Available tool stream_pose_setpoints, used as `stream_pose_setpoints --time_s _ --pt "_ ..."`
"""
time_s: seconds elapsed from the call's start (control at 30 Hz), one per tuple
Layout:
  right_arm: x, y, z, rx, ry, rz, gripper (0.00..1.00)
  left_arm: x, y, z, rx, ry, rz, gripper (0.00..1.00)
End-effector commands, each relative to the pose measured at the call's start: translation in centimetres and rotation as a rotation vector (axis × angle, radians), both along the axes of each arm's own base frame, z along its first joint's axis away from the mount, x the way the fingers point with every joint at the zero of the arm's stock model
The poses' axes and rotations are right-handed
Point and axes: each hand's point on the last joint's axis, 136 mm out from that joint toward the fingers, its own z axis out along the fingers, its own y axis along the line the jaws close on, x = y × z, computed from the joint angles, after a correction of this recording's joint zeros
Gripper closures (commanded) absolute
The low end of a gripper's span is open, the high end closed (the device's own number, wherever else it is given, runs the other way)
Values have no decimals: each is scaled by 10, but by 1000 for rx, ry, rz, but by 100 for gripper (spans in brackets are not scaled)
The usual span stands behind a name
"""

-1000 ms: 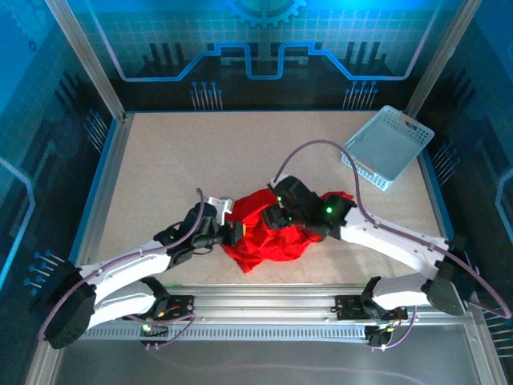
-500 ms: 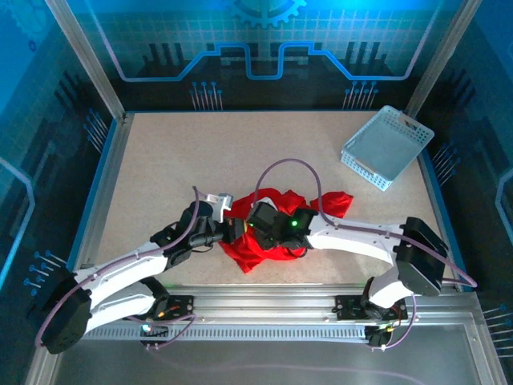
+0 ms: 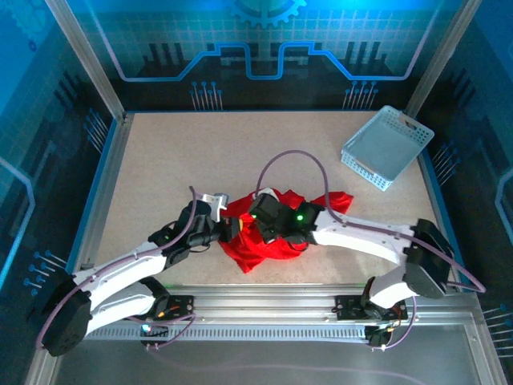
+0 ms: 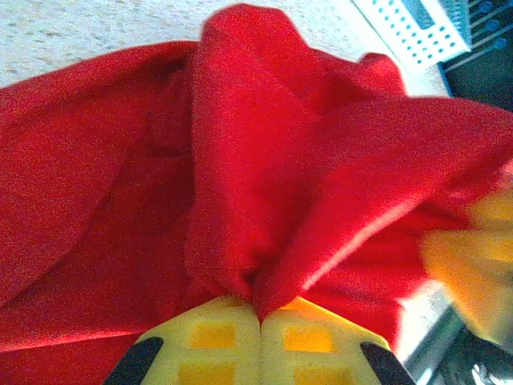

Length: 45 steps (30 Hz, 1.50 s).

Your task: Fold the inside-out t-shirt

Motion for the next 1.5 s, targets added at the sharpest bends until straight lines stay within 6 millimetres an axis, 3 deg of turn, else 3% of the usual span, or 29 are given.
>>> stream_pose_setpoints --time_s 0.0,0.17,0.2,0.23,0.3,0.37,0.43,0.5,0.63,0.73,1.2,1.37,1.47 --pt "-13 -2 33 106 -37 84 100 11 13 -8 30 52 84 100" --pt "-27 -5 66 335 -51 190 100 26 20 -24 50 141 125 93" --pt "-28 -8 70 389 -50 205 100 28 21 -26 58 154 130 89" --pt "-29 -11 72 432 -52 214 100 30 23 -29 75 170 139 76" --pt "-30 -15 68 482 -41 222 100 33 25 -31 120 184 143 67" --pt "-29 -14 62 500 -22 222 100 32 24 -26 146 174 123 50" --pt "-26 -14 49 482 2 199 100 27 20 -9 191 98 90 36" --pt "-23 -12 38 465 26 182 100 17 11 12 242 -13 41 31" --pt "-23 -6 35 501 36 194 100 -10 -19 47 280 -199 -114 32" --pt "-27 1 47 544 23 242 100 -14 -26 48 307 -238 -156 33" --pt "-48 6 65 567 0 359 100 20 -48 37 418 -285 -152 28" --pt "-51 -3 55 507 -7 356 100 30 -56 40 381 -298 -130 34" --pt "-47 -13 51 470 -30 317 100 34 -66 35 377 -282 -153 56"
